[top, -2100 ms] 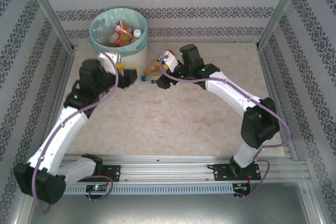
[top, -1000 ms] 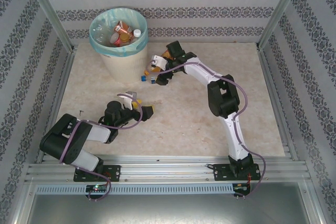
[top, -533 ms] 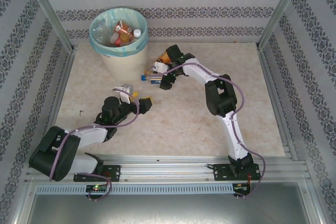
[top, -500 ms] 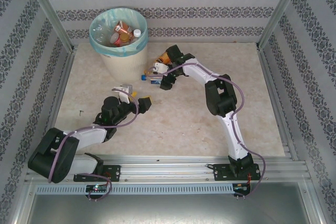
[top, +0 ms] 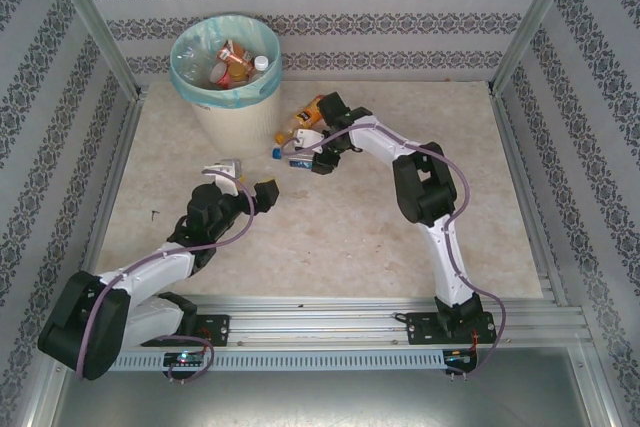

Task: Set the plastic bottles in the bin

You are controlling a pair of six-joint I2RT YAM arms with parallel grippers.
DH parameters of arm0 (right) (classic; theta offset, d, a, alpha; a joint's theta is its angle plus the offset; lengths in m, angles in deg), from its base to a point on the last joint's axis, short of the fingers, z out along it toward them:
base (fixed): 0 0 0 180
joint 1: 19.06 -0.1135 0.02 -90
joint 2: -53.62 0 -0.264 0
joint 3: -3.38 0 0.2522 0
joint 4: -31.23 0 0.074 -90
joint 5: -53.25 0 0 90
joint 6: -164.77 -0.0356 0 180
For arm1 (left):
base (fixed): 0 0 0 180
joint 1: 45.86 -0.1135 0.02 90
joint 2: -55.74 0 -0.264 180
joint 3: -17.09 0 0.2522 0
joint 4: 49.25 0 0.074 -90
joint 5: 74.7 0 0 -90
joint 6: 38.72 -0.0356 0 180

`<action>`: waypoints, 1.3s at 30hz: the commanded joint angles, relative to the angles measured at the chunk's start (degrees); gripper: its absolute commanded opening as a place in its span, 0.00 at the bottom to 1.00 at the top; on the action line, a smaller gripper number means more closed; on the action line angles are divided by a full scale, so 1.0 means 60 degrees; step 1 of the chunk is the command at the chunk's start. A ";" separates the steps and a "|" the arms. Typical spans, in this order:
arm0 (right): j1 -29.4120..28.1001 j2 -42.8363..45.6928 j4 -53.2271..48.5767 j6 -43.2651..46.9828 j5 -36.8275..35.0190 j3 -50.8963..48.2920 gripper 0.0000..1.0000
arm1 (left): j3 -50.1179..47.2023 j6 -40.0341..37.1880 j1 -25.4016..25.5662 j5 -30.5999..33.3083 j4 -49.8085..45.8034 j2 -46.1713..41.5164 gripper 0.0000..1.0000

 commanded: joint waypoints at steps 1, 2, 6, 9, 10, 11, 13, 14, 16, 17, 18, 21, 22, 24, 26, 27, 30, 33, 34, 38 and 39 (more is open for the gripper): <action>-0.0067 0.1517 -0.0062 -0.0422 -0.0092 -0.1078 0.44 | 0.0788 -0.0575 0.0089 -0.0223 -0.0429 -0.0415 1.00; -0.0054 0.2012 0.0100 -0.0587 -0.0055 -0.1606 0.44 | 0.0983 -0.0713 0.0087 -0.0398 -0.0544 -0.0486 1.00; -0.0001 0.3902 0.0565 -0.1531 0.0067 -0.3384 0.45 | 0.1913 -0.1158 0.0091 -0.0875 -0.0992 -0.0587 1.00; 0.0045 0.5288 0.0768 -0.2311 0.0229 -0.4532 0.44 | 0.2689 -0.1265 0.0081 -0.1075 -0.1439 -0.0627 1.00; 0.0066 0.5729 0.0870 -0.2509 0.0375 -0.4856 0.45 | 0.2925 -0.1218 0.0079 -0.1134 -0.1601 -0.0644 1.00; 0.0060 0.6256 0.1027 -0.2747 0.0610 -0.5186 0.44 | 0.3240 -0.1181 0.0076 -0.1219 -0.1791 -0.0627 1.00; 0.0080 0.7228 0.1482 -0.3236 0.1115 -0.5845 0.45 | 0.3815 -0.1014 0.0058 -0.1597 -0.2146 -0.0531 0.99; 0.0095 0.7747 0.1756 -0.3497 0.1406 -0.6146 0.44 | 0.4153 -0.0857 0.0058 -0.1868 -0.2392 -0.0473 0.99; 0.0101 0.8685 0.2297 -0.4049 0.1941 -0.6577 0.44 | 0.4646 -0.0539 0.0044 -0.2525 -0.2663 -0.0331 0.99; 0.0117 0.9124 0.2664 -0.4424 0.2304 -0.6812 0.44 | 0.4804 -0.0371 0.0048 -0.2920 -0.2621 -0.0290 0.98; 0.0107 0.9493 0.3043 -0.4753 0.2680 -0.6979 0.44 | 0.4905 -0.0201 0.0043 -0.3377 -0.2450 -0.0217 0.98; 0.0039 1.0119 0.3806 -0.5434 0.3394 -0.7225 0.45 | 0.5080 0.0451 0.0054 -0.4642 -0.1813 0.0011 0.97; 0.0002 1.0212 0.3928 -0.5577 0.3486 -0.7208 0.45 | 0.5145 0.0659 0.0043 -0.5032 -0.1608 0.0107 0.96; -0.0115 1.0335 0.4182 -0.5875 0.3605 -0.7133 0.45 | 0.5307 0.1135 0.0050 -0.5734 -0.1175 0.0269 0.94; -0.0300 1.0477 0.4424 -0.5914 0.3710 -0.7133 0.45 | 0.5473 0.1481 0.0043 -0.6084 -0.1051 0.0380 0.92; -0.0403 1.0557 0.4599 -0.5912 0.3761 -0.7195 0.45 | 0.5553 0.1613 0.0045 -0.6255 -0.1023 0.0431 0.90; -0.0598 1.0637 0.4881 -0.5931 0.4134 -0.7259 0.46 | 0.5599 0.2021 0.0047 -0.6520 -0.0528 0.0527 0.85; -0.0747 1.0600 0.4828 -0.5872 0.4159 -0.7256 0.46 | 0.5462 0.2694 0.0043 -0.6673 0.0523 0.0624 0.80; -0.0769 1.0603 0.4831 -0.5875 0.4152 -0.7277 0.46 | 0.5431 0.2874 0.0047 -0.6768 0.0841 0.0673 0.78; -0.0879 1.0676 0.4835 -0.5908 0.4107 -0.7343 0.46 | 0.5432 0.3203 0.0050 -0.6831 0.1253 0.0743 0.65; -0.0921 1.0720 0.4868 -0.5911 0.4086 -0.7388 0.46 | 0.5451 0.3178 0.0043 -0.6841 0.1199 0.0764 0.59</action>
